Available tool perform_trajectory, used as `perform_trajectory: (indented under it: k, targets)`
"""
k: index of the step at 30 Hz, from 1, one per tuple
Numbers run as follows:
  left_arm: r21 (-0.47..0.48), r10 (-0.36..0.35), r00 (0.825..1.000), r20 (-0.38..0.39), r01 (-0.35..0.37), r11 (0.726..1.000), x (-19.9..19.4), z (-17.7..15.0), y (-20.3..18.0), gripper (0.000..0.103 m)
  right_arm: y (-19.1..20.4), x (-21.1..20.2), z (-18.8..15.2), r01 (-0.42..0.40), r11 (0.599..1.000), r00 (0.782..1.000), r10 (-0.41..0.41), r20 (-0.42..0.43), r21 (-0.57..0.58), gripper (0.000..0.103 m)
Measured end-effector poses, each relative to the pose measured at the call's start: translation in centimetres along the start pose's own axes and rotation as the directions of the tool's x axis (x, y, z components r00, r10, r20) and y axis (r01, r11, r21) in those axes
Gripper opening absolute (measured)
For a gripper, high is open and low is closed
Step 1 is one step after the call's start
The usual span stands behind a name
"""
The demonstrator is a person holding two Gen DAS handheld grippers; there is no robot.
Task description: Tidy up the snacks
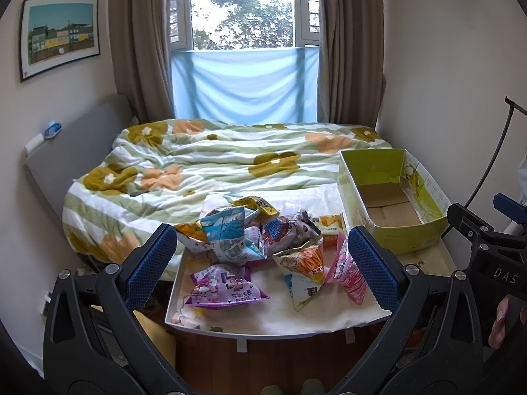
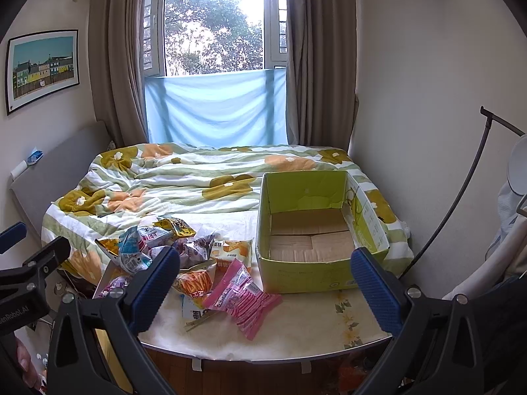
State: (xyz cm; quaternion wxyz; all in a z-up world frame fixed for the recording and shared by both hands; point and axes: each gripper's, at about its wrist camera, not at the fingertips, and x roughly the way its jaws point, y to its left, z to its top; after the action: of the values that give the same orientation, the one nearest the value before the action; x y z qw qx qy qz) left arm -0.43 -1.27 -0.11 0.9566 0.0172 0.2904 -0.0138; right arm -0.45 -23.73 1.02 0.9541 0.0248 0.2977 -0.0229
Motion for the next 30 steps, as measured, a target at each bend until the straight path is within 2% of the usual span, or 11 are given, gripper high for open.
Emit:
perform_trajectory:
  k: [8, 16, 19, 22, 30]
  targets:
    - [0.001, 0.002, 1.0, -0.012, -0.002, 1.0, 0.1, 0.0, -0.1, 0.103, 0.0, 0.0, 0.0, -0.002, 1.0, 1.0, 0.002, -0.003, 0.001, 0.103]
    - [-0.05, 0.025, 0.992, -0.125, -0.032, 0.998, 2.1, -1.9, 0.2, 0.103, -0.8, 1.6, -0.4, -0.039, 0.999, 0.996, 0.039, -0.075, -0.008, 0.103]
    - [-0.094, 0.041, 0.983, -0.179, -0.059, 0.994, 3.5, -3.6, 0.8, 0.103, -1.3, 3.3, -1.2, -0.073, 0.997, 0.99, 0.071, -0.124, -0.014, 0.103]
    - [-0.125, 0.049, 0.966, -0.252, -0.083, 0.989, 5.7, -5.4, 1.6, 0.103, -1.7, 5.4, -2.3, -0.103, 0.994, 0.981, 0.098, -0.168, -0.023, 0.103]
    - [-0.218, 0.002, 0.92, -0.392, -0.095, 0.971, 12.8, -8.6, 5.9, 0.103, -1.5, 12.2, -5.7, -0.132, 0.991, 0.939, 0.122, -0.322, -0.008, 0.103]
